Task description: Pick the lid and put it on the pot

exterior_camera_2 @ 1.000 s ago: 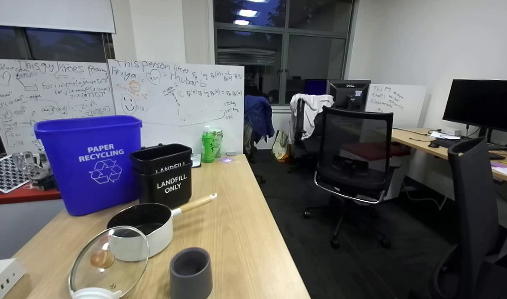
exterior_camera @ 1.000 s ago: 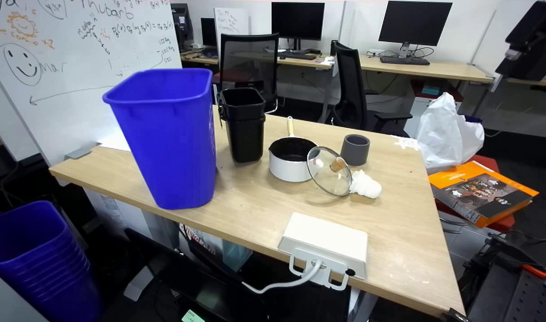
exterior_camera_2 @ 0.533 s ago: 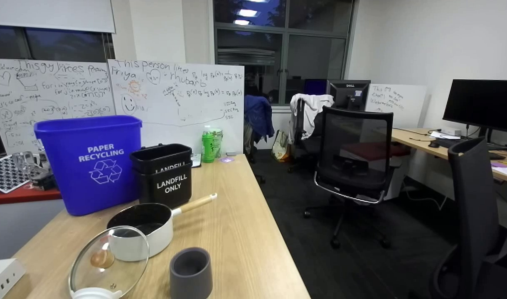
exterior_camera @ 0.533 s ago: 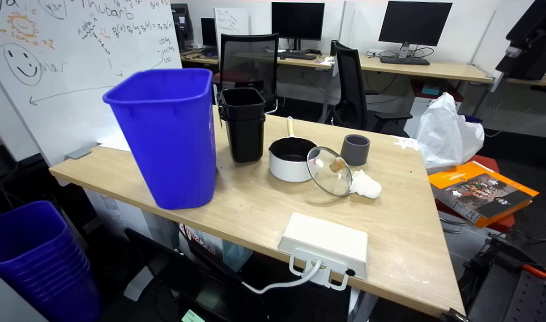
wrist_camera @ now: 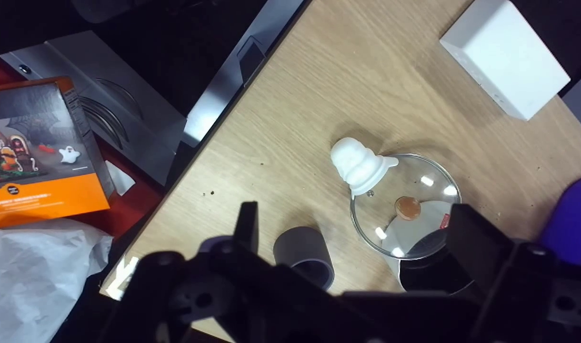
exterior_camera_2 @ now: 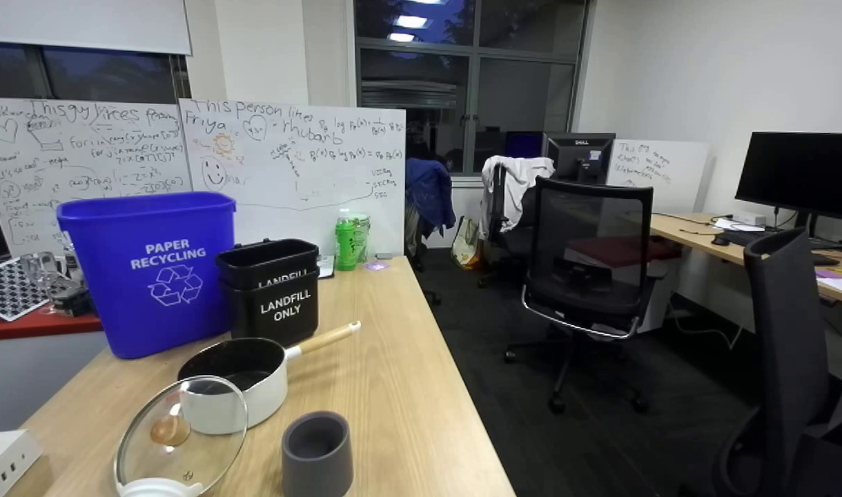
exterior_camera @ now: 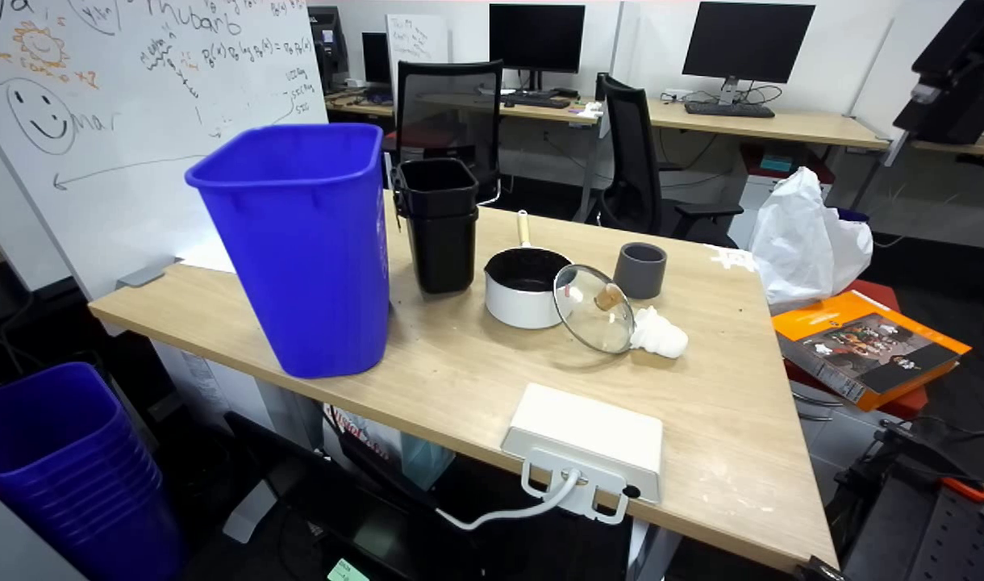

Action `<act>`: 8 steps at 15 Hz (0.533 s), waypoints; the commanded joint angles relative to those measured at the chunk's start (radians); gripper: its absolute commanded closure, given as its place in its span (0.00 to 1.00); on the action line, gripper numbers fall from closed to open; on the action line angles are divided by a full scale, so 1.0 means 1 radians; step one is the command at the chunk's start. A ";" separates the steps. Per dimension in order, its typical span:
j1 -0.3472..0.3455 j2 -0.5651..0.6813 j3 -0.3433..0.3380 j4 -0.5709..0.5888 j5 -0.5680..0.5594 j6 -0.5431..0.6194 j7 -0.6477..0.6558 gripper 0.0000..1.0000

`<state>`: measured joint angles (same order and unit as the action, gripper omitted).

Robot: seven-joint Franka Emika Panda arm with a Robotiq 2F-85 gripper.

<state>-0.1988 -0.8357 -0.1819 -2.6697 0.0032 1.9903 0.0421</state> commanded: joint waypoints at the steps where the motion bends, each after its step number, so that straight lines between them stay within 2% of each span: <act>1: -0.005 0.008 -0.007 -0.012 0.014 0.009 -0.013 0.00; 5: -0.025 -0.004 0.002 -0.076 -0.014 0.079 -0.008 0.00; 8: -0.024 -0.021 -0.010 -0.141 0.011 0.165 -0.010 0.00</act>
<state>-0.2117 -0.8349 -0.1853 -2.7537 -0.0009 2.0700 0.0421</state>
